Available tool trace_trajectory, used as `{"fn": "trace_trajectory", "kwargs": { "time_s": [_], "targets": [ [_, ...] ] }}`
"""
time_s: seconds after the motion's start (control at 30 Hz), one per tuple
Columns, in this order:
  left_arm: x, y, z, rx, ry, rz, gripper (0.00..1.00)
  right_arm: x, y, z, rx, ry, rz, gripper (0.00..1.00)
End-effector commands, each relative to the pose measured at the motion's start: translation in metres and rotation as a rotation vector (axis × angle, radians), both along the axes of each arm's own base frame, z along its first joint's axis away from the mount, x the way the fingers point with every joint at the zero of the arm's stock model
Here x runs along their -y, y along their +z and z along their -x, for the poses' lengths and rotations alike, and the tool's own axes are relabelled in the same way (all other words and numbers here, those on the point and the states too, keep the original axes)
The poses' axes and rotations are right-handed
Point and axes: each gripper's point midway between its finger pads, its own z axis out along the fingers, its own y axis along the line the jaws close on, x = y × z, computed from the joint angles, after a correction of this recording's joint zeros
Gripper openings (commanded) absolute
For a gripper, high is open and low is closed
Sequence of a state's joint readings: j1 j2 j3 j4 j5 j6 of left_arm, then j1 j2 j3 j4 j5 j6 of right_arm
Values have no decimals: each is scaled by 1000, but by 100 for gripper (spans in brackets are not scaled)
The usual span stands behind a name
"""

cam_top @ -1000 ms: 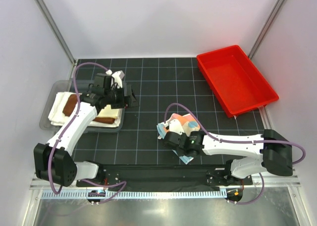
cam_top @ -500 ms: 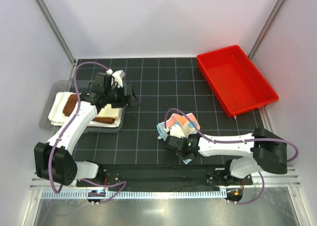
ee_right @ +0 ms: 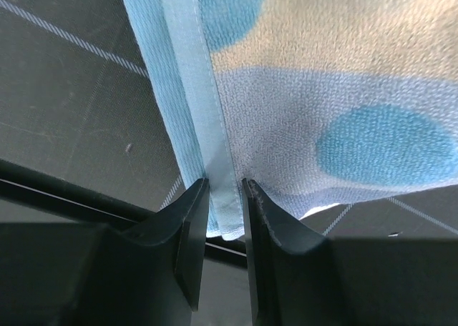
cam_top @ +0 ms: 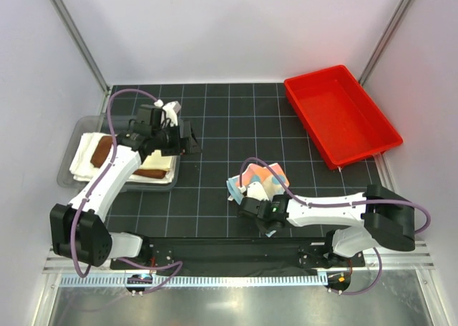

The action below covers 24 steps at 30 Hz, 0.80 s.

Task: Fold and stack the towels
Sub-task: Flatten out the crumpled towel

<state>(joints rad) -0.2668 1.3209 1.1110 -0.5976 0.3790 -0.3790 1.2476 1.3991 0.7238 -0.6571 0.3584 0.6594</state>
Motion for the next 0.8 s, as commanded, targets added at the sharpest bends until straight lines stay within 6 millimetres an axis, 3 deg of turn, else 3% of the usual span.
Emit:
{"fn": "trace_trajectory", "kwargs": {
  "time_s": [0.0,0.17,0.37,0.4,0.6,0.63,0.77],
  "targets": [
    [4,15,-6,41,-29,16,82,-3,-2,2,2,-35,-36,33],
    [5,13,-6,35,-31,15,81,-1,-4,2,7,-43,-38,33],
    [8,15,-7,57,-62,18,80,-1,6,-1,32,-53,-42,7],
    [9,19,-9,73,-71,25,79,-2,13,-4,45,-55,-49,1],
    [18,40,-27,187,-139,18,80,-4,51,-11,88,-91,-82,1],
    [23,48,-32,230,-172,26,79,-10,69,-17,118,-98,-118,1],
    [46,49,-40,378,-395,44,77,-9,107,-38,132,-113,-171,1]
  ]
}}
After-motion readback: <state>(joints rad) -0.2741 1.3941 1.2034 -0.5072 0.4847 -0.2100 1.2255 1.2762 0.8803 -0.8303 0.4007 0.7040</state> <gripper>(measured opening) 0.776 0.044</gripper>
